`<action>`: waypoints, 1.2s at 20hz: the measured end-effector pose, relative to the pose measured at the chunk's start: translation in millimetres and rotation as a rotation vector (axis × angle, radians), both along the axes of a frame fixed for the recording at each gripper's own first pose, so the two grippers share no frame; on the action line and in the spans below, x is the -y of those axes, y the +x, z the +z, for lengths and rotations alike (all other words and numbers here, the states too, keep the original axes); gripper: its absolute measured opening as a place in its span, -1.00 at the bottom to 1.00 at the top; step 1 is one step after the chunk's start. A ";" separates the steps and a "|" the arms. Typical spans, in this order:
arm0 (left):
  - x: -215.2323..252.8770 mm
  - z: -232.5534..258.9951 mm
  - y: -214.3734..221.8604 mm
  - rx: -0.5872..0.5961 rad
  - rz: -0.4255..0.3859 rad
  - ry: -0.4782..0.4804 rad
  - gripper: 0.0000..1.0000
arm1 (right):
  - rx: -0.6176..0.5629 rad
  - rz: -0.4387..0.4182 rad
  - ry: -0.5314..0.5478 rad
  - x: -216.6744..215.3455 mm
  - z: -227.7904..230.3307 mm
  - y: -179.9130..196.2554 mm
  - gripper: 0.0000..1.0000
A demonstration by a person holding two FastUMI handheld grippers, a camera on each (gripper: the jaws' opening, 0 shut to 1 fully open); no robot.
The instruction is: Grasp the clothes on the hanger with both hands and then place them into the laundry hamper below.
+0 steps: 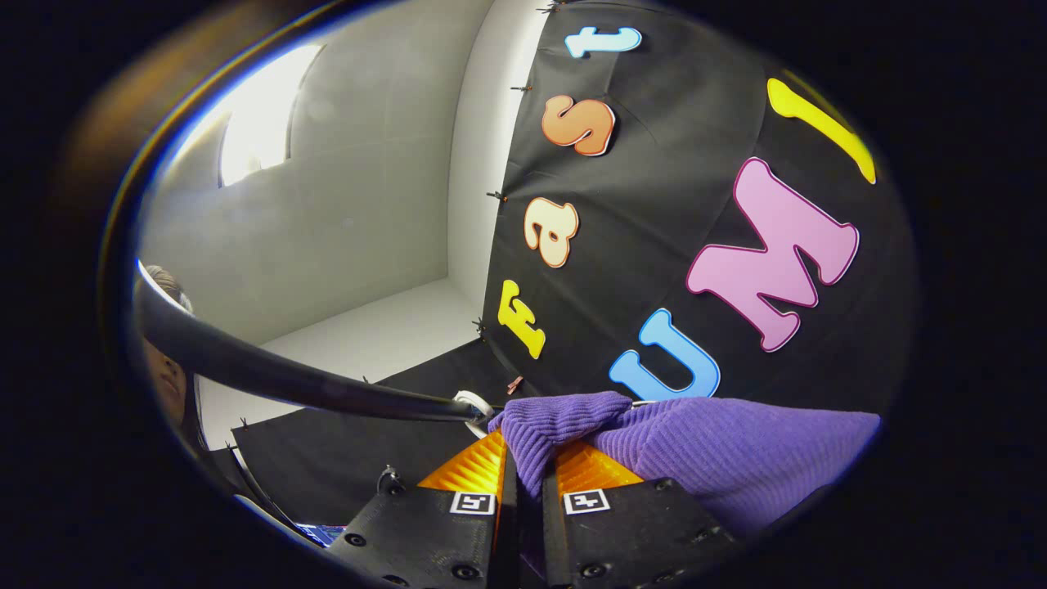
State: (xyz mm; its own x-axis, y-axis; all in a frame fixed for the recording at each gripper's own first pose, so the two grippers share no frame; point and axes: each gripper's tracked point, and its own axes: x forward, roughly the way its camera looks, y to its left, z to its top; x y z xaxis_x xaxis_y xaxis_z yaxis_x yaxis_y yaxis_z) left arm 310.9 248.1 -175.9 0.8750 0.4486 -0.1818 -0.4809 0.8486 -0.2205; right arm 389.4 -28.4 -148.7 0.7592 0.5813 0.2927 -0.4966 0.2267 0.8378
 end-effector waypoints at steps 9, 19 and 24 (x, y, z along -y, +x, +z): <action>117.7 -71.6 20.2 -0.147 -0.231 -0.038 -0.82 | -0.084 -0.211 -0.078 72.0 -42.1 11.7 -0.69; 218.1 -107.0 34.6 -0.219 -0.468 -0.113 -0.82 | -0.240 -0.365 -0.409 111.8 -127.6 -10.0 -0.70; 233.9 -118.3 36.2 -0.242 -0.517 -0.123 -0.82 | -0.263 -0.258 -0.527 72.4 -148.6 -50.3 -0.70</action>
State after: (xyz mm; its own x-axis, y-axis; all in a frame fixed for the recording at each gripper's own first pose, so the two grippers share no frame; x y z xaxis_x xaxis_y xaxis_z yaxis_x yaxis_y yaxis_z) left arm 347.1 14.2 -294.2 0.9018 -0.0631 -0.4274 -0.0599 0.9615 -0.2682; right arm 339.1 -100.7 -297.4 0.9015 0.3853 -0.1971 -0.1643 0.7259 0.6678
